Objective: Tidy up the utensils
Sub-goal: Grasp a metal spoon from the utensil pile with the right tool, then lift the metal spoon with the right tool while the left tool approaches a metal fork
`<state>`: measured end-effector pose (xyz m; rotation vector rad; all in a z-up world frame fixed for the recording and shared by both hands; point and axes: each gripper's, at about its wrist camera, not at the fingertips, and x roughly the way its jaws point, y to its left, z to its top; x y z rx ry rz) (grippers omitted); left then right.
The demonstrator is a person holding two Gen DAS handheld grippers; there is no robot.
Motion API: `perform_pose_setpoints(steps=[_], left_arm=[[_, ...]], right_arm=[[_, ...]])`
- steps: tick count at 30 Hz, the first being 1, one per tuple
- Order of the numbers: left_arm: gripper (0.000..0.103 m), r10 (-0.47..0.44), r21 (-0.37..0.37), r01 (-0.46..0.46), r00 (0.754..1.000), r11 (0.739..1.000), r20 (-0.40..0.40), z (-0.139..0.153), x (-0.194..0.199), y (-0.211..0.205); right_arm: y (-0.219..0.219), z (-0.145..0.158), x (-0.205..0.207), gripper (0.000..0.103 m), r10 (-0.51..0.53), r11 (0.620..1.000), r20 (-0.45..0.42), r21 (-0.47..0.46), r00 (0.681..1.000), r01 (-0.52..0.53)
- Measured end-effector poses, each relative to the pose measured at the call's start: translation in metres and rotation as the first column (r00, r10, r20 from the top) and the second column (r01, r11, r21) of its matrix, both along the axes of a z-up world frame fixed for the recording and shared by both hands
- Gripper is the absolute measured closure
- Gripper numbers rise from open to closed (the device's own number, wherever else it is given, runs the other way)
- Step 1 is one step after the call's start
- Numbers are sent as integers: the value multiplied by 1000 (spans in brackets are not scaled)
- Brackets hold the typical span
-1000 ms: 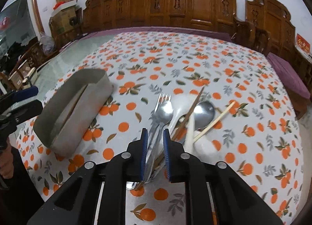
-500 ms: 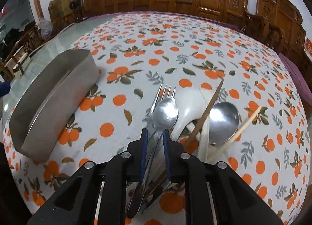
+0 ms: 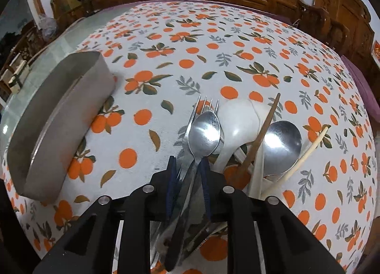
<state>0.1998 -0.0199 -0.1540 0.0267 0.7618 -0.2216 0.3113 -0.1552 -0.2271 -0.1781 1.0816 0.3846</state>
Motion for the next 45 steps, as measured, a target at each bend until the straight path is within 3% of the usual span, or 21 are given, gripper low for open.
perform_pose_setpoints(steps=[3, 5, 11, 21, 45], left_arm=[[17, 2, -3, -2, 1000, 1000, -2, 1, 0, 0], [17, 0, -4, 0, 1000, 1000, 3, 1, -1, 0], [17, -11, 13, 11, 1000, 1000, 1, -2, -1, -5], [17, -18, 41, 18, 1000, 999, -3, -9, -1, -12], [17, -18, 50, 19, 1000, 999, -4, -12, -1, -14]], right_arm=[[-5, 0, -2, 83, -16, 1000, -5, 27, 1000, 16], [-6, 0, -2, 91, -21, 999, -14, 39, 1000, 21], [-12, 4, -6, 95, -41, 996, -14, 82, 999, 42], [-21, 8, -9, 95, -49, 982, -21, 184, 999, 52], [-18, 5, -8, 95, -43, 967, -19, 250, 999, 46]])
